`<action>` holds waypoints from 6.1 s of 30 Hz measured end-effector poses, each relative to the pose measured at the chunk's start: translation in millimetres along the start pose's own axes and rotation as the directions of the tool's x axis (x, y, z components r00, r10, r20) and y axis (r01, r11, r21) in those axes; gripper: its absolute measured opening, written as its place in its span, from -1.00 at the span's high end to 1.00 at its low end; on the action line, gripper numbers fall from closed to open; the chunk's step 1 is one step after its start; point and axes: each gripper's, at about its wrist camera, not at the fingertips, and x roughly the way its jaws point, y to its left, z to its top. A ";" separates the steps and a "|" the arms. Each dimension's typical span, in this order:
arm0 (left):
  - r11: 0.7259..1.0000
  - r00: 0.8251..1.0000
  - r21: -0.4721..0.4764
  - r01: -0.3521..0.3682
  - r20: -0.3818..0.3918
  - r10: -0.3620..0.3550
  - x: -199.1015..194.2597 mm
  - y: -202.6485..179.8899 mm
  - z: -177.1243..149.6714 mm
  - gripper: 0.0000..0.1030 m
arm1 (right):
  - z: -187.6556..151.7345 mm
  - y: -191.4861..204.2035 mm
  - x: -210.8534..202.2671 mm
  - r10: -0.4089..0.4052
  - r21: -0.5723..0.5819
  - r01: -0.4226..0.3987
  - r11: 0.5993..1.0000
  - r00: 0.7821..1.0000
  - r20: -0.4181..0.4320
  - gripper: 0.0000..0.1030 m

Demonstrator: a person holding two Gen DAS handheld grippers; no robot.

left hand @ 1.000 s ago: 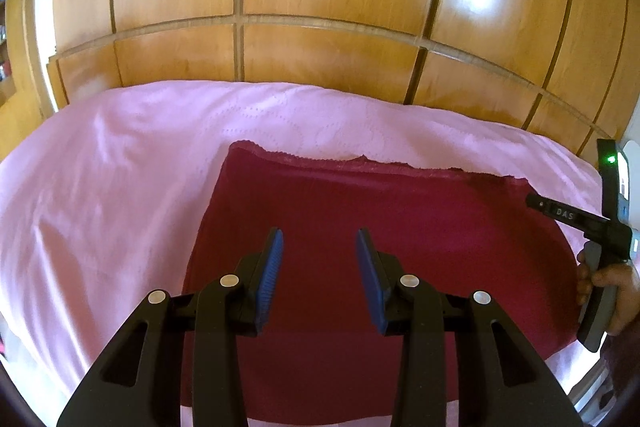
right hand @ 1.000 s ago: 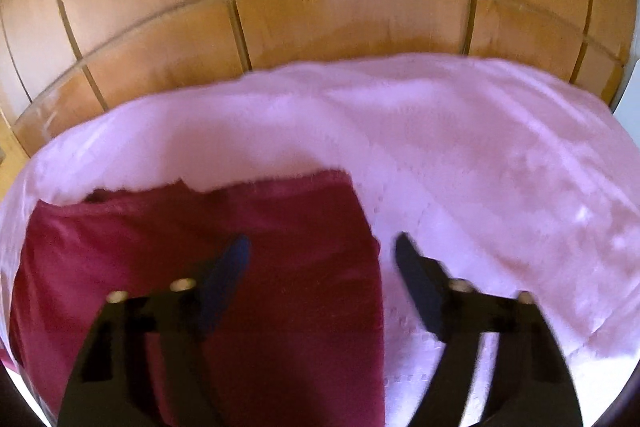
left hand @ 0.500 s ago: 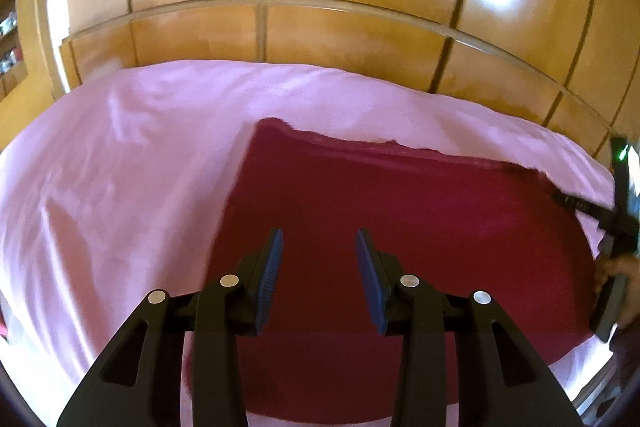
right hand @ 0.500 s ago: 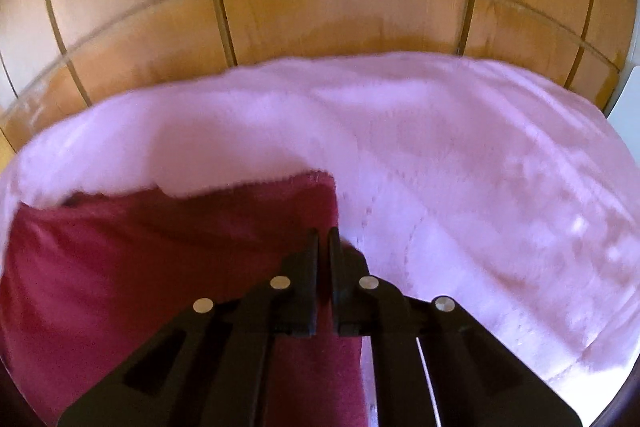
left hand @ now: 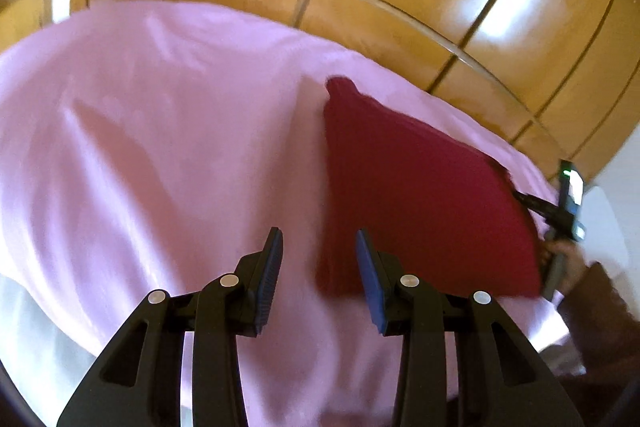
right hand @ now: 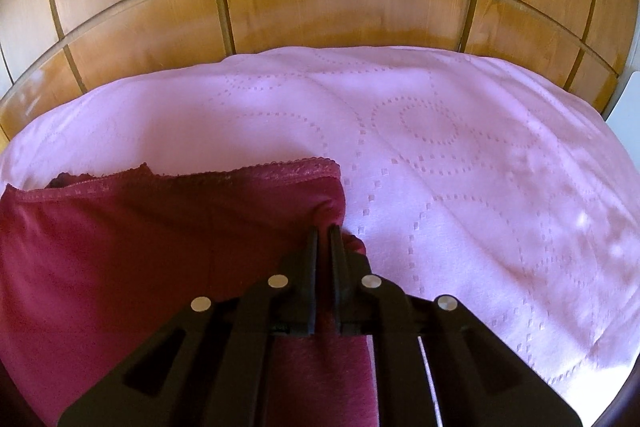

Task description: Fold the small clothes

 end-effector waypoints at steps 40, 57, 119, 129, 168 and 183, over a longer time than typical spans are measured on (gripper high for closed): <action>0.984 0.997 0.159 -0.077 0.041 0.072 28.3 -82.9 7.3 0.29 | -32.2 -59.3 -37.1 0.341 0.205 -0.322 0.925 0.937 -0.068 -0.48; 0.947 0.978 0.258 -0.192 -0.031 0.206 84.1 -119.6 2.4 0.29 | -80.4 -48.1 -55.0 0.589 0.240 -0.549 0.801 0.795 -0.145 -0.14; 0.899 0.953 -0.317 0.302 0.105 -0.283 7.1 17.3 52.0 -0.04 | -45.9 216.9 -140.9 0.786 -0.163 -0.852 0.497 0.522 -0.330 -0.13; 0.915 0.936 -0.211 0.343 -0.004 -0.352 12.2 -28.2 59.0 -0.34 | -97.4 138.0 -131.5 0.598 -0.245 -0.660 0.710 0.749 -0.286 -0.15; 0.996 0.998 0.076 -0.046 0.053 0.042 63.9 -89.4 79.9 0.58 | 10.5 166.1 -89.1 0.679 -0.039 -0.688 0.725 0.723 -0.129 0.19; 0.999 0.999 -0.018 -0.040 0.011 0.040 69.8 -33.2 55.4 0.62 | -0.4 228.1 -38.5 0.449 -0.209 -0.472 0.856 0.881 -0.150 -0.24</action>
